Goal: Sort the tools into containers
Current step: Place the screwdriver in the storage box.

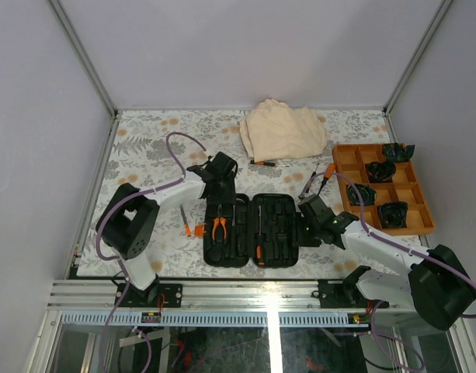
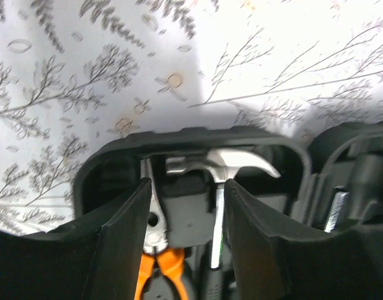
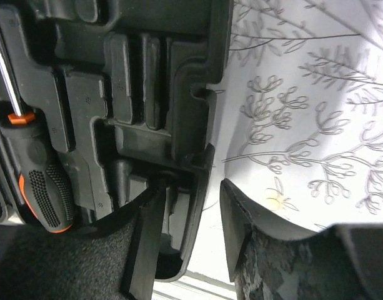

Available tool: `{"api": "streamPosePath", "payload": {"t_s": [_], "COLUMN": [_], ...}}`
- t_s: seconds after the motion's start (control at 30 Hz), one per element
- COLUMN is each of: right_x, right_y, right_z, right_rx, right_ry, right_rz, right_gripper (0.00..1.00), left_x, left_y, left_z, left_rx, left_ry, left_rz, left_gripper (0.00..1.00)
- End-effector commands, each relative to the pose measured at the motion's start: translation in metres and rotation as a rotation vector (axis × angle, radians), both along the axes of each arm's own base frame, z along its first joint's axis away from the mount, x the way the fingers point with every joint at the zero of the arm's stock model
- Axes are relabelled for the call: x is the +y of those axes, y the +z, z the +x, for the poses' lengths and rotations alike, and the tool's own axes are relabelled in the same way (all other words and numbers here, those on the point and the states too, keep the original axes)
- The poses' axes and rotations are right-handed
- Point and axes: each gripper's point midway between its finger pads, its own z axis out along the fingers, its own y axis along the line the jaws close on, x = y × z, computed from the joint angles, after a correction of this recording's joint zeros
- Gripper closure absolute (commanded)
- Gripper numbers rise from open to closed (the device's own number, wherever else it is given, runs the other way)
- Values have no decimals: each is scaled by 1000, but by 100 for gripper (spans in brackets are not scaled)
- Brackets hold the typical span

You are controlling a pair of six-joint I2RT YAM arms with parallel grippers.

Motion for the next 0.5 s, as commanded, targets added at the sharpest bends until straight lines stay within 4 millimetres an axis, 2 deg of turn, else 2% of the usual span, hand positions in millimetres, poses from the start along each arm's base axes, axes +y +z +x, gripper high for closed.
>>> {"api": "streamPosePath", "payload": {"t_s": [0.0,0.13,0.23,0.37,0.47], "right_x": [37,52,54,47,33], "right_y": [12,19,22,29,35], "right_z": [-10,-9,0,20,33], "right_rx": [35,21,-17,-103,-162], "right_ry": [77,108,100,38,-27], "right_rz": [210,299,300,254,189], "right_gripper": [53,53,51,48,47], "left_x": [-11,-21,-25,-31,-33], "left_y": [4,8,12,19,22], "left_z": [24,38,49,64,68], "left_rx": [-53,-69,-86,-110,-111], "left_ry": [4,-14,-27,-42,-48], "left_rz": [-1,-4,7,6,-3], "left_gripper": [52,51,51,51,50]}}
